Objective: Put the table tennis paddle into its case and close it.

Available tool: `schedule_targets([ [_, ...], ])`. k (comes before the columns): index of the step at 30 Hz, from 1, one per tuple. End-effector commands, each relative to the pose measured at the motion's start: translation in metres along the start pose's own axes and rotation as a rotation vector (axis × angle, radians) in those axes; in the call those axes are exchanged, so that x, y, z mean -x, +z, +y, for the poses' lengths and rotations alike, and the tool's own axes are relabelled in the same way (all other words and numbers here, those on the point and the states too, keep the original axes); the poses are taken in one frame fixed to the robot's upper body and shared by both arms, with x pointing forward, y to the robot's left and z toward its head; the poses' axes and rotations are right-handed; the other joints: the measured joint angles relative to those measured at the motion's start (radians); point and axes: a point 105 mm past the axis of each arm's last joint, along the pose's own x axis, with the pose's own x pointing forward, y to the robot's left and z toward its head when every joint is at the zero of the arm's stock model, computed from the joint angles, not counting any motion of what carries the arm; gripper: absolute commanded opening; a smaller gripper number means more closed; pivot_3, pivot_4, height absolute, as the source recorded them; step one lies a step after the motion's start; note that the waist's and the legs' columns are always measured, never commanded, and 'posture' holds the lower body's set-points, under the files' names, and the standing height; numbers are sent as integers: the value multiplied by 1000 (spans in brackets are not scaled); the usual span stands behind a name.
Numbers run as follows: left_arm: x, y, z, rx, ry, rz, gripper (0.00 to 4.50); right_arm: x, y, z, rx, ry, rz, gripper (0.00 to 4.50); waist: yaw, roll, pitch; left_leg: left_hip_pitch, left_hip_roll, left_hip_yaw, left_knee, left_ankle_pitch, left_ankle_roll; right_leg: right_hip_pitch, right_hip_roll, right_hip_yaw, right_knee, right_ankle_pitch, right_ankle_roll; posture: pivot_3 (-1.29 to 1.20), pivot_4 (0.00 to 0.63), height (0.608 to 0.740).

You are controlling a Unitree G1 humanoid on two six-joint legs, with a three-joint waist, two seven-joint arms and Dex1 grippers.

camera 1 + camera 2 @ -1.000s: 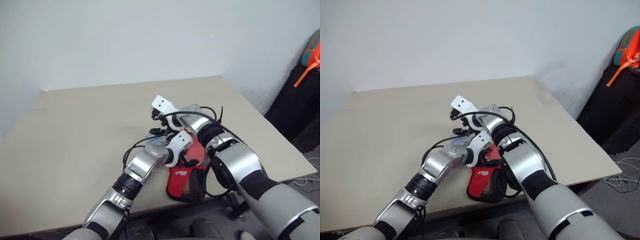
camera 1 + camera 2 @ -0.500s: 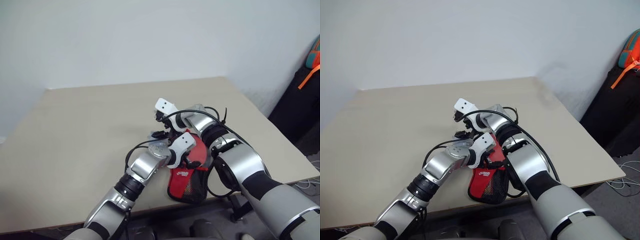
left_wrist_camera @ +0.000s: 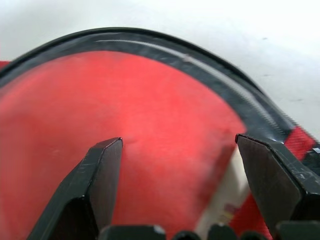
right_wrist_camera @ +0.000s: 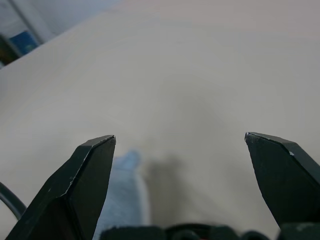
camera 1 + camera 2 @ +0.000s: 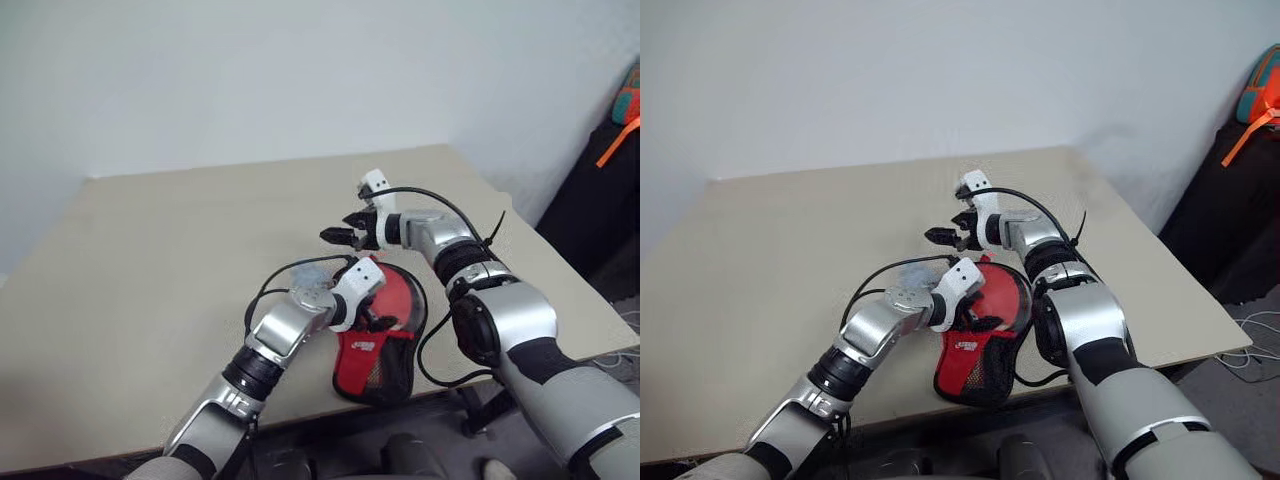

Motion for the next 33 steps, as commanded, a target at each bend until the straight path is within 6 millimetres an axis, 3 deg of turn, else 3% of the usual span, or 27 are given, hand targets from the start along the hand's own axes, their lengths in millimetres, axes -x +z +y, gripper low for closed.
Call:
schedule_targets([
  [1, 0, -10, 6, 21, 15, 42, 3822, -8, -11, 2, 69, -37, 32, 4500, 1, 0, 0, 0, 0, 0, 0, 0, 0, 0, 0, 0, 0, 0, 0, 0, 0, 740],
  [4, 0, -10, 6, 22, 12, 43, 3822, -10, -13, 3, 64, -31, 17, 4500, 1, 0, 1, 0, 0, 0, 0, 0, 0, 0, 0, 0, 0, 1, 1, 0, 0, 740],
  [10, 1, -7, 3, 7, -5, 20, 3822, -10, 5, -6, 46, -147, -52, 4500, 2, 0, 3, -1, 0, 0, 1, 0, 0, 0, 0, 0, 0, 1, 1, 0, 0, 740],
  [14, 5, -2, 1, 14, -21, -12, 3822, -13, 8, -1, 22, -132, -49, 4500, 2, 1, 4, -1, 0, 0, 0, 0, 0, 0, 0, 0, 0, 1, 1, 0, 0, 740],
  [21, 23, -6, -4, 139, -89, -19, 3822, -22, -11, 13, 22, -56, 43, 4500, 1, 2, 7, -1, 0, 0, 0, 0, 0, -1, 0, 0, 0, 1, 1, 0, 0, 740],
  [24, 31, -2, -17, 168, -162, -46, 3822, -27, -28, 23, 47, -3, 129, 4500, 1, 2, 7, -1, 0, 0, 0, 0, 0, 0, 0, 0, 0, 1, 2, 0, 0, 740],
  [28, 31, -3, -30, 135, -202, -27, 3822, -32, -42, 45, -2, 127, 209, 4500, 1, 2, 7, -1, 0, 0, 0, 0, 0, 0, 0, 0, 0, 1, 2, 0, 0, 740],
  [33, 30, -5, -31, 154, -206, -19, 3822, -36, -46, 61, -47, 208, 250, 4500, 1, 2, 7, -1, 0, -1, 0, 0, 0, 0, 0, 0, 0, 1, 2, 0, 0, 740],
])
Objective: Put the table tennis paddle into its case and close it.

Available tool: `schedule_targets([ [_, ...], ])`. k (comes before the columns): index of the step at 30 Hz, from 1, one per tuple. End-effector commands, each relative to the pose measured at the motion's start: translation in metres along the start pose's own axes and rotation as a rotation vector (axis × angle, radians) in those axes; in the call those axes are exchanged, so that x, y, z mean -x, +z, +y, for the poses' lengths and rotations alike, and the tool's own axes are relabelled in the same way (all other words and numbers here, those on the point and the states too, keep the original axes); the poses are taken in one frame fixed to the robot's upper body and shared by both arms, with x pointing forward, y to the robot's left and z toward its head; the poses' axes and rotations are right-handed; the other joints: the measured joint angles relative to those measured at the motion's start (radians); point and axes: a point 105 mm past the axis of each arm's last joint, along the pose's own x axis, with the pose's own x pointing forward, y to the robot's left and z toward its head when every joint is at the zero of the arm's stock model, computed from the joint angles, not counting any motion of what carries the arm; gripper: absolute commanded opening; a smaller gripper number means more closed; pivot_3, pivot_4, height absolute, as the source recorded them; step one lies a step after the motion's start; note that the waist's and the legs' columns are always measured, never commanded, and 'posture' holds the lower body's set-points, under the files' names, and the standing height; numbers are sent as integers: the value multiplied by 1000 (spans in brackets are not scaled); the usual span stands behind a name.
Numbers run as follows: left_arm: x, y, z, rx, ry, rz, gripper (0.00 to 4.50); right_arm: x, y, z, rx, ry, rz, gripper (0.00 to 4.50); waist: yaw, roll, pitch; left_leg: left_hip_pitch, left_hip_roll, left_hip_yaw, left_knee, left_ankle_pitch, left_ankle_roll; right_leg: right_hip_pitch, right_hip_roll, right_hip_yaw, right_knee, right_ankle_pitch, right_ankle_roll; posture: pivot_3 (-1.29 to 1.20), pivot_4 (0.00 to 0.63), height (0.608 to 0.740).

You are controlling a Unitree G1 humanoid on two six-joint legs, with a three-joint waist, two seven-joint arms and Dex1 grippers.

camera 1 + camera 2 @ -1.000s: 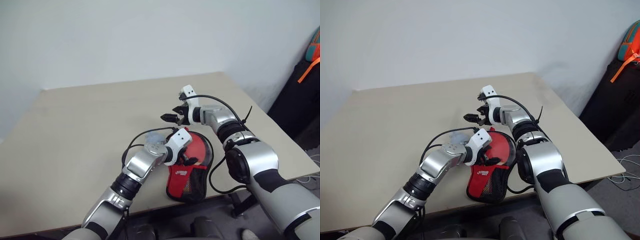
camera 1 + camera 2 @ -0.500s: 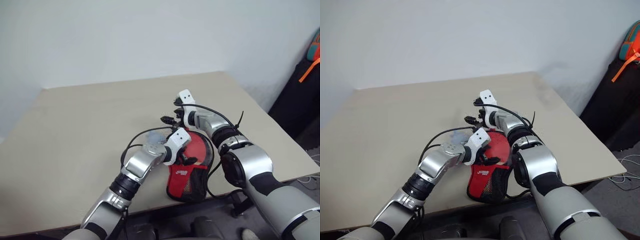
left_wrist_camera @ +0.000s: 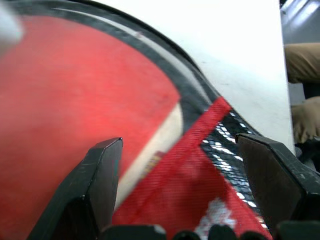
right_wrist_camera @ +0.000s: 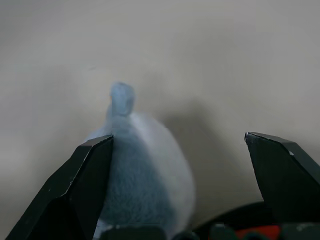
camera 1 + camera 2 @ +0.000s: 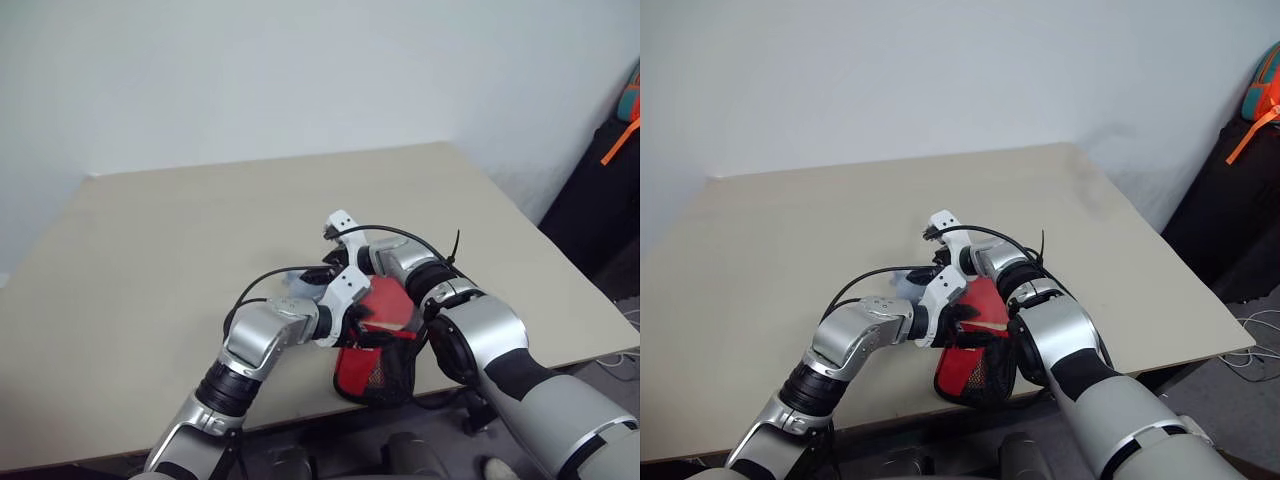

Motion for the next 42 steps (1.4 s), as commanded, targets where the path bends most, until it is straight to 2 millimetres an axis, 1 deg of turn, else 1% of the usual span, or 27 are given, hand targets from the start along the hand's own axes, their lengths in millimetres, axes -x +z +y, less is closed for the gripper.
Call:
schedule_targets([
  [1, 0, 1, -4, 11, -19, 0, 3822, -3, 8, 11, -3, 47, 12, 4500, 0, 0, 0, 0, 0, 0, 0, 0, 0, 0, 0, 0, 0, 0, 0, 0, 0, 740],
  [5, -1, 2, -3, 25, -12, -5, 3822, -3, 7, 14, -50, 67, 26, 4500, 0, 0, 0, 0, 0, 0, 0, 0, 0, 0, 0, 0, 0, 0, 0, 0, 0, 740],
  [10, -1, 2, -1, 37, -2, -7, 3822, -2, -6, 15, -44, 72, 113, 4500, 0, 0, 0, 0, 0, 0, 0, 0, 0, 0, 0, 0, 0, 0, 0, 0, 0, 740],
  [13, -2, 2, 0, 35, 2, -6, 3822, -3, -8, 12, -34, 46, 116, 4500, 0, 0, 0, 0, 0, 0, 0, 0, 0, 0, 0, 0, 0, 0, 0, 0, 0, 740],
  [14, -2, 2, 1, 35, 4, -7, 3869, -3, -7, 11, -30, 41, 109, 4127, 0, 0, 0, 0, 0, 0, 0, 0, 0, 0, 0, 0, 0, 0, 0, 0, 0, 740],
  [16, -2, 2, 2, 36, 9, -7, 3869, -4, -6, 11, -28, 38, 97, 3636, 0, 0, 0, 0, 0, 0, 0, 0, 0, 0, 0, 0, 0, 0, 0, 0, 0, 740],
  [18, -2, 2, 3, 46, 13, -7, 3869, -4, -4, 8, -23, 17, 81, 2902, 1, 0, 0, 0, 0, 0, 0, 0, 0, 0, 0, 0, 0, 0, 0, 0, 0, 740],
  [19, -2, 2, 3, 51, 15, -7, 3869, -4, -3, 7, -24, 5, 71, 2617, 2, 0, 0, 0, 0, 0, 0, 0, 0, 0, 0, 0, 0, 0, 0, 0, 0, 740],
  [20, -3, 1, 4, 55, 15, -6, 3869, -5, -2, 6, -30, -7, 60, 2178, 3, 0, 0, 0, 0, 0, 0, 0, 0, 0, 0, 0, 0, 0, 0, 0, 0, 740],
  [21, -3, 1, 4, 58, 15, -5, 3869, -5, 0, 4, -39, -20, 48, 1842, 4, 0, 0, 0, 0, 0, 0, 0, 0, 0, 0, 0, 0, 0, 0, 0, 0, 740],
  [23, -3, 0, 4, 64, 15, 0, 3869, -4, 3, 0, -64, -56, 13, 1157, 4, 0, 0, 0, 0, 0, 0, 0, 0, 0, 0, 0, 0, 0, 0, 0, 0, 740],
  [27, -4, 0, 4, 72, 12, 9, 3869, 1, 18, -14, -131, -160, -105, 55, 4, 0, 0, 0, 0, 0, 0, 0, 0, 0, 0, 0, 0, 0, 0, 0, 0, 740],
  [31, -5, -1, 5, 78, 8, 16, 3869, 11, 34, -29, -200, -264, -241, 25, 4, 0, 0, 0, 0, 0, 0, 0, 0, 0, 0, 0, 0, 0, 0, 0, 0, 740],
  [37, -4, -1, 5, 71, 0, 30, 3869, 27, 50, -48, -315, -382, -404, 25, 4, 0, 1, -1, 0, 0, 0, 0, 0, 0, 0, 0, -1, -1, -2, 0, 0, 740],
  [42, -4, 0, 5, 71, 0, 33, 3869, 36, 44, -64, -368, -499, -438, 25, 4, -1, 3, -1, 0, 0, 0, 0, 0, -1, 0, 0, -1, -1, -2, 0, 0, 740],
])
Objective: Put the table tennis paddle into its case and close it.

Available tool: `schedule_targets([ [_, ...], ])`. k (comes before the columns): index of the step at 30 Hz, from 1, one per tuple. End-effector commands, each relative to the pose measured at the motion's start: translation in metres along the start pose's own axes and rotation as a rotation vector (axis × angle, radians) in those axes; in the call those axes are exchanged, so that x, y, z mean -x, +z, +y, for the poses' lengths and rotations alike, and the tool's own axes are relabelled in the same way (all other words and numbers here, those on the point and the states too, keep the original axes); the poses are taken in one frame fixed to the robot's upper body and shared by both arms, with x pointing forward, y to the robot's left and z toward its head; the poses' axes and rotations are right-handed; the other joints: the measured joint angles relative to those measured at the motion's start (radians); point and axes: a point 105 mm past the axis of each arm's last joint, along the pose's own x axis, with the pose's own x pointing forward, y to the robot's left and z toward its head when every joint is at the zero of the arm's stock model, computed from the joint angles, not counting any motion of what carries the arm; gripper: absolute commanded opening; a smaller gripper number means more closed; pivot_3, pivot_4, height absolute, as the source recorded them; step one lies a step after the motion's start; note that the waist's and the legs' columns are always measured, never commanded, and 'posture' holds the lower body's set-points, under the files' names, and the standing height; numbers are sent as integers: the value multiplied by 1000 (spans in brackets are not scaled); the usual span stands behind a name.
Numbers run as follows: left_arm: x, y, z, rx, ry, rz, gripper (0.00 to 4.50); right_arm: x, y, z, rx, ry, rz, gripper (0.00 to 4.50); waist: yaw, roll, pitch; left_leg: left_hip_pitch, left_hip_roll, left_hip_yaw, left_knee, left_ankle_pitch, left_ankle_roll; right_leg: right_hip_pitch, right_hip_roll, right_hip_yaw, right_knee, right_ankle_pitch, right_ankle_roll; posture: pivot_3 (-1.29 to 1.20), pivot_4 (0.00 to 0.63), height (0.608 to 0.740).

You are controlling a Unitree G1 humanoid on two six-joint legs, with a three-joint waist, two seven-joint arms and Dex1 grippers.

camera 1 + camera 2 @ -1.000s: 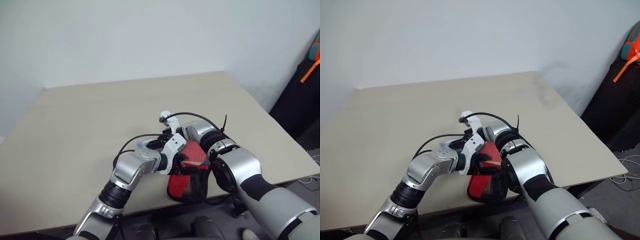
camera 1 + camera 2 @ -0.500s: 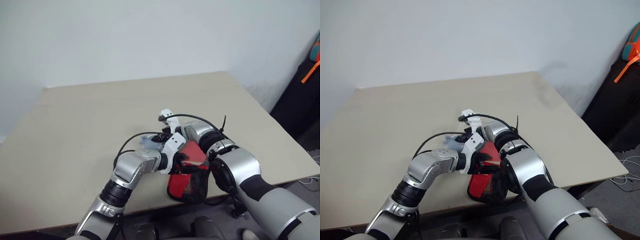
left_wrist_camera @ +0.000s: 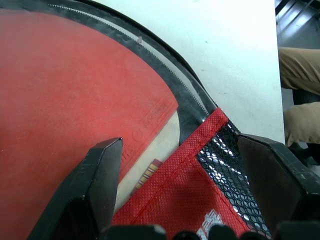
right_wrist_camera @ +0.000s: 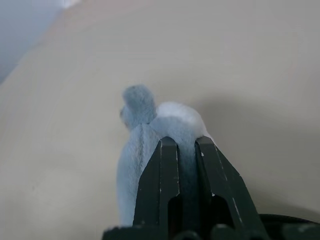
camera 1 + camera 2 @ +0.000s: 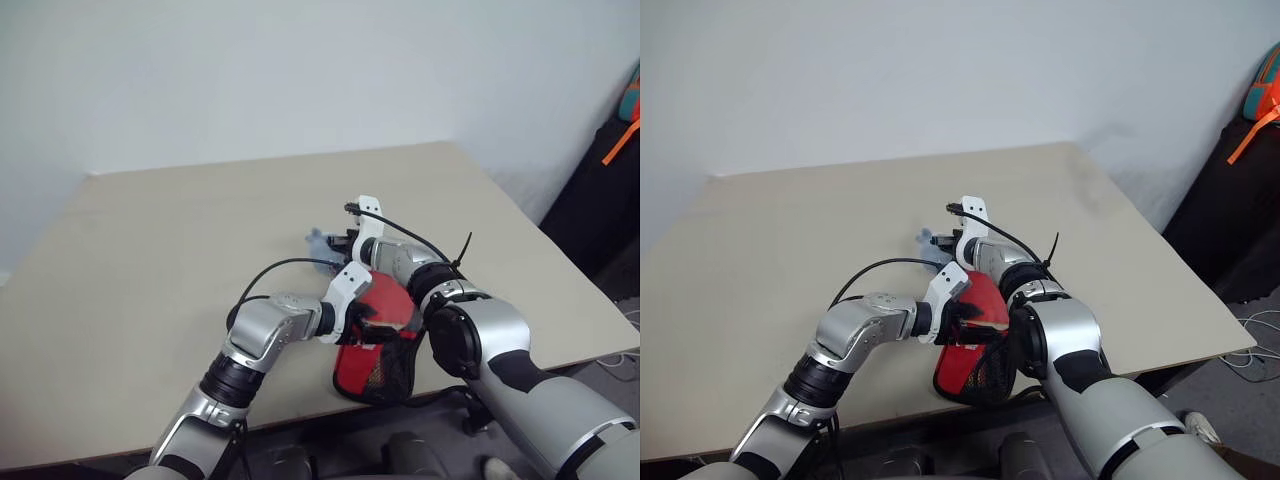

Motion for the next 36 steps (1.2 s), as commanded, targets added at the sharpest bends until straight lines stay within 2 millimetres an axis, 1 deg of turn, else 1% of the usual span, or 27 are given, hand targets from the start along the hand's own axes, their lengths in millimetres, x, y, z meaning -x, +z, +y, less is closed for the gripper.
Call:
schedule_targets([
  [1, 0, -5, 2, 11, 7, 30, 3869, 7, 33, -13, -12, -85, -144, 25, 0, -1, 1, 0, 0, 0, 0, 0, 0, 0, 0, 0, 0, 0, 0, 0, 0, 740],
  [8, 3, -5, 5, 16, 22, 25, 3869, 14, 39, -34, -61, -189, -206, 25, 0, -1, 2, 0, 0, 0, 0, 0, 0, 0, 0, 0, 0, 0, 0, 0, 0, 740],
  [12, 4, -4, 6, 15, 28, 23, 3869, 13, 44, -29, -50, -179, -226, 25, 0, 0, 3, 0, 0, 0, 0, 0, 0, 0, 0, 0, 0, 0, -1, 0, 0, 740],
  [15, 5, -4, 6, 15, 30, 22, 3869, 15, 51, -30, -31, -203, -260, 25, 0, 1, 4, 0, 0, 0, 0, 0, 0, 0, 0, 0, 0, 0, 0, 0, 0, 740],
  [21, 7, -4, 8, 21, 44, 16, 3869, 33, 71, -59, -111, -337, -382, 25, 0, 0, 8, 0, 0, 0, 0, 0, 0, 0, 0, 0, 0, 0, -1, 0, 0, 740],
  [24, 8, -4, 8, 28, 48, 14, 3869, 41, 77, -70, -140, -383, -417, 25, 0, 0, 10, -1, 0, 0, 0, 0, 0, 0, 0, 0, -1, 0, -1, 0, 0, 740],
  [33, 10, -5, 10, 37, 64, 8, 3869, 55, 87, -88, -120, -451, -445, 25, 0, 1, 13, -2, 0, 0, 0, 0, 0, -1, 0, 0, -2, 0, -1, 0, 0, 740],
  [36, 10, -4, 10, 44, 68, 4, 3869, 60, 82, -100, -102, -488, -419, 25, 0, 1, 13, -2, 0, 0, 0, 0, 1, -1, 0, 0, -2, 0, -1, 0, 0, 740],
])
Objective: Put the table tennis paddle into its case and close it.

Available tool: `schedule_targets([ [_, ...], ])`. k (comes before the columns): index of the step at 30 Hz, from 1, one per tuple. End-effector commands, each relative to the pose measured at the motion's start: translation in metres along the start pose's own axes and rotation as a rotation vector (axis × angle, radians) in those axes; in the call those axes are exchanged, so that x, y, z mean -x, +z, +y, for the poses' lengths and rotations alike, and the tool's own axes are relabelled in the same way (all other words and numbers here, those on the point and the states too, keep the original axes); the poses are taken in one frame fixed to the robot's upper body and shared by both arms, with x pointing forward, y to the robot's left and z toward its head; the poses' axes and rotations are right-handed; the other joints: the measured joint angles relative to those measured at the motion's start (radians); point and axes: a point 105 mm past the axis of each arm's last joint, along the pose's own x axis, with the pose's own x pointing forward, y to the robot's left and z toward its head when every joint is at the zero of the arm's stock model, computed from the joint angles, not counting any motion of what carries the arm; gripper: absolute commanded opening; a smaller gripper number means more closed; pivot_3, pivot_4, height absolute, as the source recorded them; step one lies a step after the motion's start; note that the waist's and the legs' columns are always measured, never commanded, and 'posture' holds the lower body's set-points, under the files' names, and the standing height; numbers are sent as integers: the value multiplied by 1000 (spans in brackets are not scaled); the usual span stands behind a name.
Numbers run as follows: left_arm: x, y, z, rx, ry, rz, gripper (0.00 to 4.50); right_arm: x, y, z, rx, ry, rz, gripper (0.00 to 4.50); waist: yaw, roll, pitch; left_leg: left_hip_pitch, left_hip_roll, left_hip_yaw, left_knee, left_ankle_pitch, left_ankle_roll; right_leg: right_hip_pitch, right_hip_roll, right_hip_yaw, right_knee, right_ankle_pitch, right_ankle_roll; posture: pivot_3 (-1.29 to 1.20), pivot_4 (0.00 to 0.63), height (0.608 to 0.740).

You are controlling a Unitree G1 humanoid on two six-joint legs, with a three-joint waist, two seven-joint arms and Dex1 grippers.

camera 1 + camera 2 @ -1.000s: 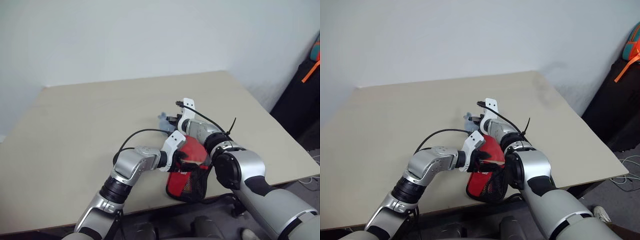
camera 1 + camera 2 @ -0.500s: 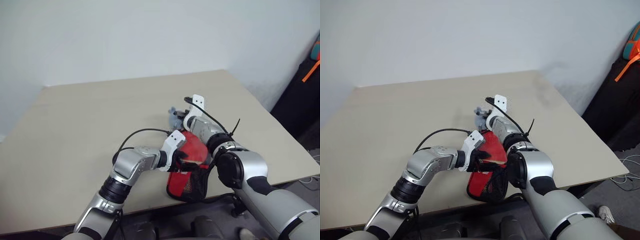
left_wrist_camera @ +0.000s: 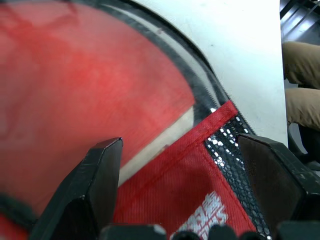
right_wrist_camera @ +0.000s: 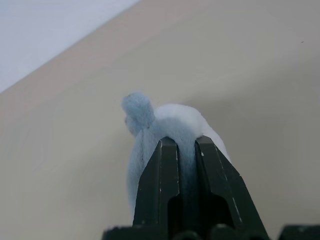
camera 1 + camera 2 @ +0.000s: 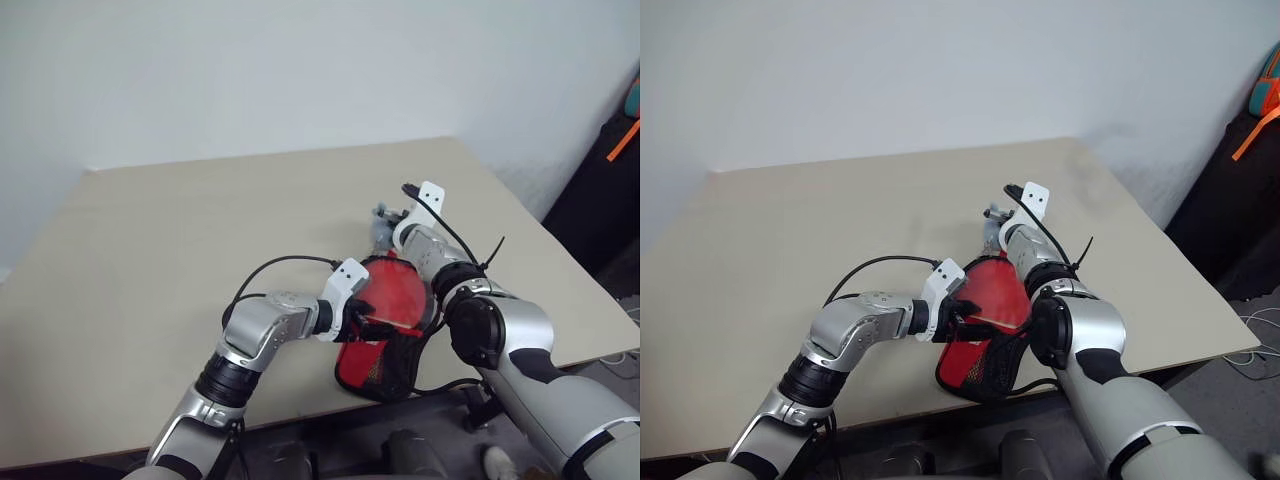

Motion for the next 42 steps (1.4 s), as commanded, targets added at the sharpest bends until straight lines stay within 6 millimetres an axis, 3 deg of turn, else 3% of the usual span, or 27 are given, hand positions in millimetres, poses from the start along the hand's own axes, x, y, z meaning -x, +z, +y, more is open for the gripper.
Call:
schedule_targets([
  [1, 4, -8, 9, 36, 44, 20, 3869, 4, 42, -17, 44, -48, -125, 25, 0, 0, 0, 0, 0, 0, 0, 0, 0, 0, 0, 0, 0, 0, 0, 0, 0, 740],
  [16, -1, -12, 5, 49, 21, 34, 3869, 16, 58, -81, 70, -151, -131, 25, 0, 1, 1, 0, 0, 0, 0, 0, 0, 1, 0, 1, -1, 0, 0, 0, 0, 740],
  [20, -3, -12, 4, 37, 9, 44, 3869, 24, 63, -108, 91, -203, -145, 25, 4, 0, 1, 0, 0, 0, 0, 0, 0, 1, 0, 1, -1, 0, 0, 0, 0, 740],
  [26, -5, -11, 3, 24, -15, 59, 3869, 42, 70, -150, 60, -272, -157, 25, 25, 1, 1, -2, -4, 0, 2, 0, 0, 2, -1, 4, -1, -1, 2, 0, 0, 740],
  [31, -6, -12, 3, 28, -30, 66, 3869, 66, 56, -180, 68, -321, -114, 25, 55, 1, 1, -4, -8, 0, 3, 1, 2, 2, -1, 10, -2, -3, 4, 0, 0, 740],
  [37, -11, -10, 0, 13, -59, 76, 3869, 89, 28, -184, 74, -312, -30, 25, 71, 1, 0, -13, -14, 0, 4, 2, 3, -3, -1, 18, -2, -6, 9, 0, 0, 740],
  [42, -13, -4, 1, -48, -64, 60, 3869, 95, 21, -179, 59, -320, -19, 25, 80, 1, 0, -12, -16, 1, 3, 2, 3, -4, -2, 20, -2, -7, 10, 0, 0, 740],
])
